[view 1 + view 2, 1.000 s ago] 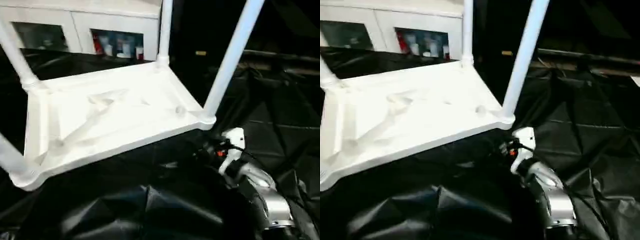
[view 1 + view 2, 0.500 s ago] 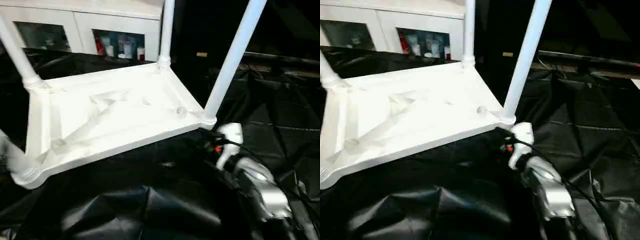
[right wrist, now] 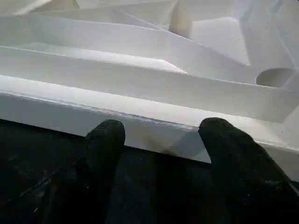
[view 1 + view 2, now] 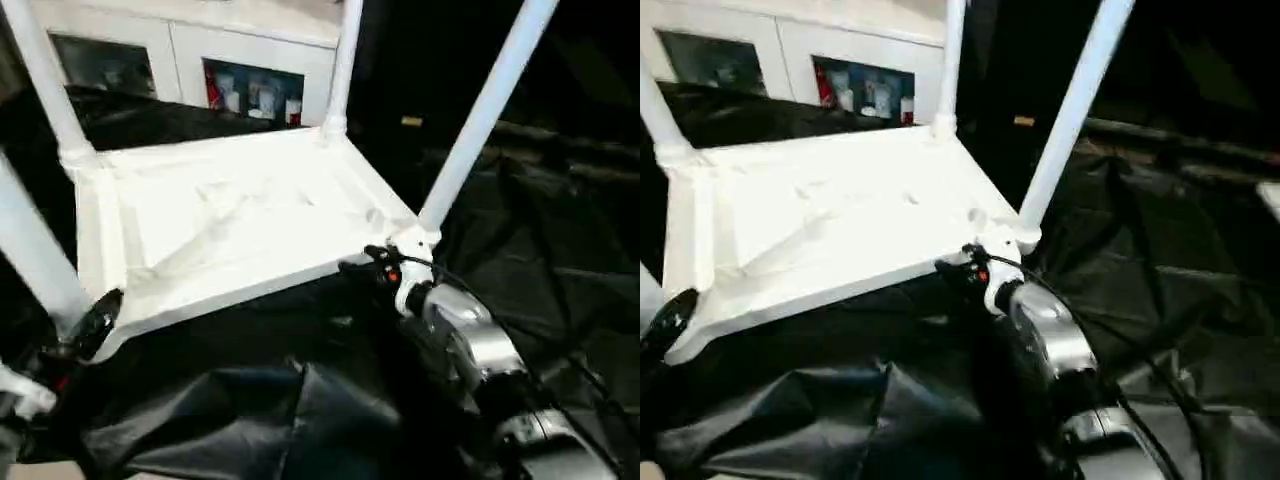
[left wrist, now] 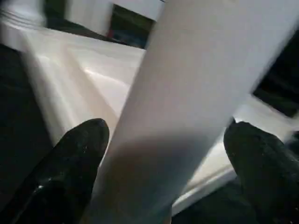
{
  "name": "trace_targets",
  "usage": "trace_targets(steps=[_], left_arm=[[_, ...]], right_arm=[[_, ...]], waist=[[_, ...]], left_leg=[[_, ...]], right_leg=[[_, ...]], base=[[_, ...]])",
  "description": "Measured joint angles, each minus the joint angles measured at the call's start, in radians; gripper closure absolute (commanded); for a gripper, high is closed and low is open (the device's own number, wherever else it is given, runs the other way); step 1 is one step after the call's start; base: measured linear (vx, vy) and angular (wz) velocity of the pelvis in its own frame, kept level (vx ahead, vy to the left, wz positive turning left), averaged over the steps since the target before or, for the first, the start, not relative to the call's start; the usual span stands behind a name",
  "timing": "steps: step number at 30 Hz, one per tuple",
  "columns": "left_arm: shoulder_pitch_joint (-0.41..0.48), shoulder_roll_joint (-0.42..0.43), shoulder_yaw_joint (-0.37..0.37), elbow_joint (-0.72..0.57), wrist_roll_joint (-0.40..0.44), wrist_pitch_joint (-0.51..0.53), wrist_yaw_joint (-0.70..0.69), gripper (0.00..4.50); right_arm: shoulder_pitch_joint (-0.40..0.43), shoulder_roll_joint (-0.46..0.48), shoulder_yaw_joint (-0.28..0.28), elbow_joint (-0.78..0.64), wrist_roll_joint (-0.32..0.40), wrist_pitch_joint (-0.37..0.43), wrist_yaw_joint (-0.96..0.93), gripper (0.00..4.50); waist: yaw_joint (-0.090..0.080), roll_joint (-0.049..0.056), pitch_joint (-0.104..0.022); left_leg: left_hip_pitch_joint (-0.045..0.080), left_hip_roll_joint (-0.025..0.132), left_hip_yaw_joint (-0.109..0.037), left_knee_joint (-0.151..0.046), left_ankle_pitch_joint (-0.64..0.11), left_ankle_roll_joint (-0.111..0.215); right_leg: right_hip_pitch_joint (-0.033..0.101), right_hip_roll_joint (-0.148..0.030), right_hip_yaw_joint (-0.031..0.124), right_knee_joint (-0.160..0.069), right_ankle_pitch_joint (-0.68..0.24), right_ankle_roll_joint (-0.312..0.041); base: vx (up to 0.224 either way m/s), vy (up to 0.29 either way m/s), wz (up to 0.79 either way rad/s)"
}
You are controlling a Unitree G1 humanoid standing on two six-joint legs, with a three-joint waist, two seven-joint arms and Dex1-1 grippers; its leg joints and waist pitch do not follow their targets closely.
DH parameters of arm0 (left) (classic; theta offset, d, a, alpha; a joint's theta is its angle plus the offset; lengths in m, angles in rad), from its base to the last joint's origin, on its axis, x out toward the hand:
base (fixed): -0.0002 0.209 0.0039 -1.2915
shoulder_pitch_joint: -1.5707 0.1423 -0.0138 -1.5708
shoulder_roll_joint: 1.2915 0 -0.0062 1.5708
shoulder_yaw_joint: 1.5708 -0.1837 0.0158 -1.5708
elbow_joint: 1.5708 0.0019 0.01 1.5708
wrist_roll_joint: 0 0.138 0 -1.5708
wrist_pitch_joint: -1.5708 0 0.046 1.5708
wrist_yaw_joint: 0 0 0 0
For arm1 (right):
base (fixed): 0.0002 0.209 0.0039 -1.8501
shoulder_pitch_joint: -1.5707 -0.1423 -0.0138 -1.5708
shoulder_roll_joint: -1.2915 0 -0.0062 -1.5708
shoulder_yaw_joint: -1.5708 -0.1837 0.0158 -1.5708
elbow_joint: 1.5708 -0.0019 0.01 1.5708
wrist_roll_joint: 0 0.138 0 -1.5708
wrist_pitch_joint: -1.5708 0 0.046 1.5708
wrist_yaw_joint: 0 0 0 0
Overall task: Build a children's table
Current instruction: Rotate table base
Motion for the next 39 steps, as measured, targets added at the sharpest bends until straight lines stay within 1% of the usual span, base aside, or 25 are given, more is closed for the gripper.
trace_targets(steps=[2, 4, 5, 7, 9, 11, 12, 15, 20, 23, 26, 27, 29, 30, 31, 33, 35, 36, 38, 39], left_arm=[[0.012, 0.036, -0.001, -0.03, -0.07, 0.061, -0.05, 0.03], [0.026, 0.076, -0.025, -0.104, -0.149, 0.134, -0.105, 0.03], [0.026, 0.084, -0.043, -0.138, -0.176, 0.155, -0.122, 0.03], [-0.002, 0.099, -0.103, -0.209, -0.229, 0.211, -0.145, 0.03], [-0.043, 0.102, -0.155, -0.263, -0.264, 0.242, -0.166, 0.03], [-0.07, 0.105, -0.19, -0.289, -0.279, 0.262, -0.181, 0.03], [-0.099, 0.109, -0.223, -0.296, -0.289, 0.286, -0.185, 0.03], [-0.161, 0.102, -0.284, -0.311, -0.302, 0.337, -0.185, 0.03], [-0.239, 0.038, -0.36, -0.316, -0.307, 0.366, -0.175, 0.03], [-0.274, 0.0, -0.404, -0.313, -0.301, 0.373, -0.17, 0.03], [-0.331, -0.06, -0.456, -0.275, -0.258, 0.362, -0.167, 0.03], [-0.368, -0.09, -0.487, -0.243, -0.212, 0.344, -0.162, 0.03], [-0.411, -0.129, -0.514, -0.199, -0.16, 0.317, -0.154, 0.03], [-0.445, -0.147, -0.53, -0.163, -0.129, 0.302, -0.151, 0.03], [-0.487, -0.173, -0.546, -0.113, -0.083, 0.275, -0.139, 0.03], [-0.533, -0.196, -0.566, -0.052, -0.013, 0.23, -0.111, 0.03], [-0.556, -0.195, -0.584, -0.005, 0.052, 0.194, -0.086, 0.03], [-0.572, -0.19, -0.591, 0.041, 0.108, 0.167, -0.065, 0.03], [-0.581, -0.175, -0.586, 0.09, 0.163, 0.135, -0.052, 0.03], [-0.577, -0.17, -0.584, 0.089, 0.172, 0.123, -0.066, 0.03]], right_arm=[[0.001, 0.0, -0.002, 0.0, 0.0, 0.0, -0.001, 1.47], [0.006, 0.001, -0.01, -0.001, 0.004, 0.0, -0.001, 1.47], [0.007, 0.001, -0.01, -0.001, 0.005, 0.0, -0.001, 1.47], [0.01, 0.002, -0.012, 0.005, 0.003, -0.011, -0.005, 1.47], [0.009, 0.013, -0.013, 0.03, 0.003, -0.024, -0.007, 1.47], [0.009, 0.029, -0.01, 0.054, 0.001, -0.027, -0.006, 1.47], [0.001, 0.044, -0.01, 0.085, -0.002, -0.03, -0.006, 1.47], [-0.009, 0.071, -0.007, 0.133, -0.015, -0.041, -0.004, 1.47], [-0.045, 0.09, -0.006, 0.188, -0.027, -0.055, 0.002, 1.47], [-0.062, 0.104, 0.0, 0.212, -0.031, -0.067, 0.009, 1.47], [-0.084, 0.121, 0.0, 0.246, -0.044, -0.078, 0.02, 1.47], [-0.094, 0.126, 0.0, 0.27, -0.052, -0.09, 0.02, 1.47], [-0.113, 0.141, 0.002, 0.29, -0.059, -0.097, 0.02, 1.47], [-0.12, 0.144, 0.001, 0.301, -0.06, -0.103, 0.02, 1.47], [-0.127, 0.148, 0.001, 0.306, -0.062, -0.108, 0.02, 1.47], [-0.136, 0.16, 0.004, 0.311, -0.066, -0.119, 0.017, 1.47], [-0.144, 0.164, 0.008, 0.315, -0.067, -0.137, -0.001, 1.47], [-0.147, 0.159, 0.003, 0.313, -0.065, -0.147, -0.017, 1.47], [-0.14, 0.155, -0.015, 0.29, -0.058, -0.152, -0.032, 1.47], [-0.119, 0.138, -0.038, 0.237, -0.043, -0.151, -0.036, 1.47]], waist=[[-0.001, 0.001, 0.001], [0.0, 0.004, 0.003], [0.001, 0.006, 0.005], [0.001, 0.009, 0.006], [-0.006, 0.012, 0.008], [-0.018, 0.015, 0.009], [-0.024, 0.016, 0.008], [-0.032, 0.018, 0.009], [-0.043, 0.012, 0.005], [-0.053, 0.009, 0.004], [-0.057, 0.006, 0.002], [-0.056, 0.004, 0.001], [-0.056, 0.003, 0.001], [-0.055, 0.003, 0.0], [-0.053, 0.003, 0.0], [-0.055, 0.004, 0.001], [-0.055, 0.006, 0.001], [-0.054, 0.007, 0.002], [-0.049, 0.012, 0.002], [-0.04, 0.016, 0.003]], left_leg=[[-0.001, -0.001, 0.001, 0.002, 0.0, 0.001], [-0.002, -0.002, 0.002, 0.002, 0.0, 0.001], [-0.002, -0.002, 0.002, 0.002, 0.0, 0.001], [-0.001, -0.001, 0.002, 0.002, 0.0, 0.001], [0.0, 0.001, 0.002, 0.001, 0.001, -0.001], [0.001, 0.001, 0.001, 0.0, 0.002, -0.002], [0.001, 0.001, 0.001, -0.001, 0.003, -0.004], [0.001, 0.001, 0.001, -0.001, 0.005, -0.006], [0.003, 0.001, 0.0, -0.001, 0.007, -0.006], [0.003, 0.001, 0.0, -0.001, 0.007, -0.006], [0.004, 0.001, 0.001, -0.001, 0.007, -0.005], [0.004, 0.001, 0.0, -0.001, 0.008, -0.005], [0.005, 0.002, 0.0, 0.0, 0.008, -0.004], [0.006, 0.002, 0.0, 0.0, 0.009, -0.005], [0.006, 0.002, 0.0, 0.0, 0.009, -0.005], [0.007, 0.002, 0.0, 0.0, 0.01, -0.006], [0.008, 0.002, -0.001, -0.001, 0.01, -0.006], [0.008, 0.002, -0.001, -0.001, 0.01, -0.007], [0.007, 0.002, -0.001, -0.001, 0.01, -0.006], [0.006, 0.001, -0.001, -0.001, 0.011, -0.006]], right_leg=[[0.0, -0.001, 0.002, -0.001, 0.0, 0.0], [0.0, -0.002, 0.002, -0.002, 0.0, 0.0], [0.0, -0.002, 0.002, -0.002, 0.0, 0.0], [0.0, -0.002, 0.001, 0.001, 0.0, 0.0], [-0.001, 0.0, 0.001, 0.003, 0.0, 0.0], [-0.001, 0.001, 0.001, 0.004, 0.001, -0.001], [-0.001, 0.001, 0.0, 0.004, 0.001, -0.002], [-0.001, 0.001, 0.0, 0.005, 0.002, -0.003], [-0.001, 0.001, 0.0, 0.005, 0.003, -0.004], [-0.001, 0.001, 0.0, 0.004, 0.003, -0.004], [-0.001, 0.001, 0.0, 0.005, 0.004, -0.004], [0.0, 0.001, 0.0, 0.005, 0.004, -0.004], [-0.001, 0.001, 0.0, 0.004, 0.007, -0.005], [0.0, 0.001, -0.001, 0.004, 0.007, -0.005], [0.0, 0.001, 0.0, 0.004, 0.009, -0.005], [0.0, 0.001, 0.0, 0.004, 0.011, -0.006], [0.0, 0.001, -0.001, 0.005, 0.011, -0.007], [-0.001, 0.001, -0.002, 0.005, 0.012, -0.007], [-0.001, 0.001, -0.002, 0.005, 0.012, -0.007], [-0.001, 0.001, -0.002, 0.004, 0.012, -0.007]], base=[[0.0, 0.0, 0.0], [0.0, 0.0, 0.0], [0.0, 0.0, 0.0], [0.0, 0.0, 0.0], [0.0, 0.0, 0.0], [0.0, 0.0, 0.0], [0.0, 0.0, 0.0], [0.0, 0.0, 0.0], [0.0, 0.0, 0.0], [0.0, 0.0, 0.0], [0.0, 0.0, 0.0], [0.0, 0.0, 0.0], [0.0, 0.0, 0.0], [0.0, 0.0, 0.0], [0.0, 0.0, 0.0], [0.0, 0.0, 0.0], [0.0, 0.0, 0.0], [0.0, 0.0, 0.0], [0.0, 0.0, 0.0], [0.0, 0.0, 0.0]])
